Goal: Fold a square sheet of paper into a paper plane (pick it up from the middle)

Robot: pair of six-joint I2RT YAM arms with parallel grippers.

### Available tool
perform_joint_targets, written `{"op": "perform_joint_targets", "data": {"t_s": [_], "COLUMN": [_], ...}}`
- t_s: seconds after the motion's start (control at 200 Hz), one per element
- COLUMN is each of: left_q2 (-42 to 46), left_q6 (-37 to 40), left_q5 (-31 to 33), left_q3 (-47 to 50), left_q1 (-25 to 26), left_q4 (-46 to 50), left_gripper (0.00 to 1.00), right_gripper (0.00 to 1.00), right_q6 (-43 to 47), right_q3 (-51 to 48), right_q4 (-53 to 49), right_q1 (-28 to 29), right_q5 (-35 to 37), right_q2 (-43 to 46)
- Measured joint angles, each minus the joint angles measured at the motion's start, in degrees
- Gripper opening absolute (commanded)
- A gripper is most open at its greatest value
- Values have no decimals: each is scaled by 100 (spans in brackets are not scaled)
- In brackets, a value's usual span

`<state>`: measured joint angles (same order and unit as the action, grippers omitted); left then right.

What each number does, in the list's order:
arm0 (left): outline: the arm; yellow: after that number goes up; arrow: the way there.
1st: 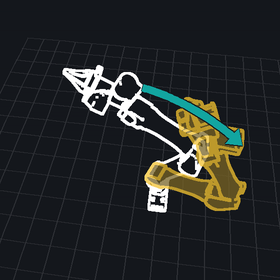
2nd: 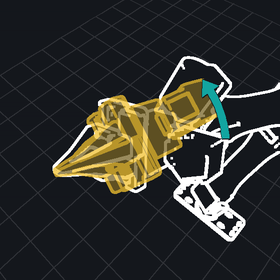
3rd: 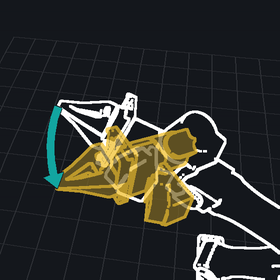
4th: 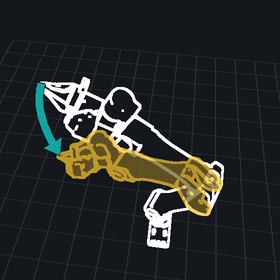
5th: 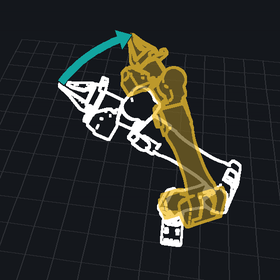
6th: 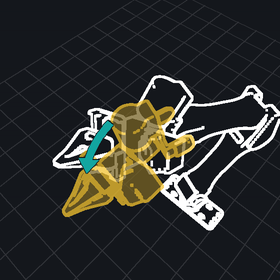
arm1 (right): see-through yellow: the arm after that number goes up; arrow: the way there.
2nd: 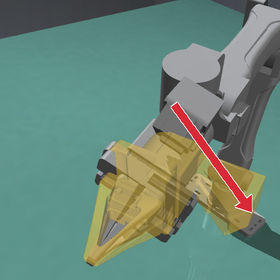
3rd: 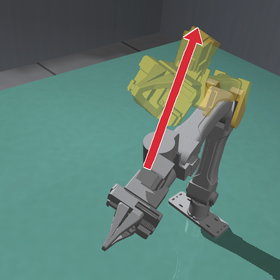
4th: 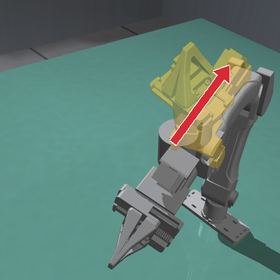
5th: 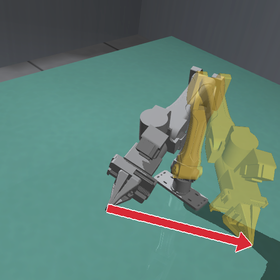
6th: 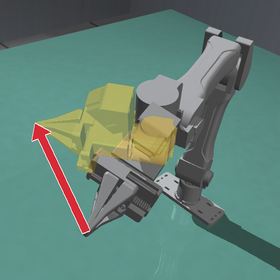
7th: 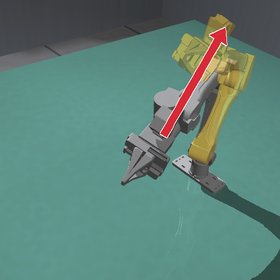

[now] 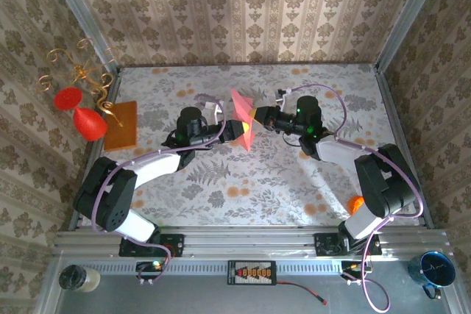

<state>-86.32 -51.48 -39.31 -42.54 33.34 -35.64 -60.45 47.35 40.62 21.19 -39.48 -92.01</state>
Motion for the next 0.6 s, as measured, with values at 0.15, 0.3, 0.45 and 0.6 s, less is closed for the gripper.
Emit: {"op": "perform_joint_targets", "data": {"t_s": [0.15, 0.3, 0.45, 0.6], "left_q2": [0, 0, 2, 26], "left_q6": [2, 9, 164, 595], "left_q5": [0, 9, 68, 310], "left_q3": [0, -2, -37, -190], "left_q1": [0, -4, -44, -118], "left_q4": [4, 52, 330, 1060], "left_gripper": [16, 14, 13, 12], "right_gripper": [24, 39, 48, 51], "right_q6": [-15, -33, 72, 341], "right_q3": [-9, -50, -87, -160], "right_q4": [2, -33, -345, -968], "right_q1": [-9, -81, -254, -459], "right_q5": [0, 4, 26, 195], "right_q2": [0, 2, 26, 289]}}
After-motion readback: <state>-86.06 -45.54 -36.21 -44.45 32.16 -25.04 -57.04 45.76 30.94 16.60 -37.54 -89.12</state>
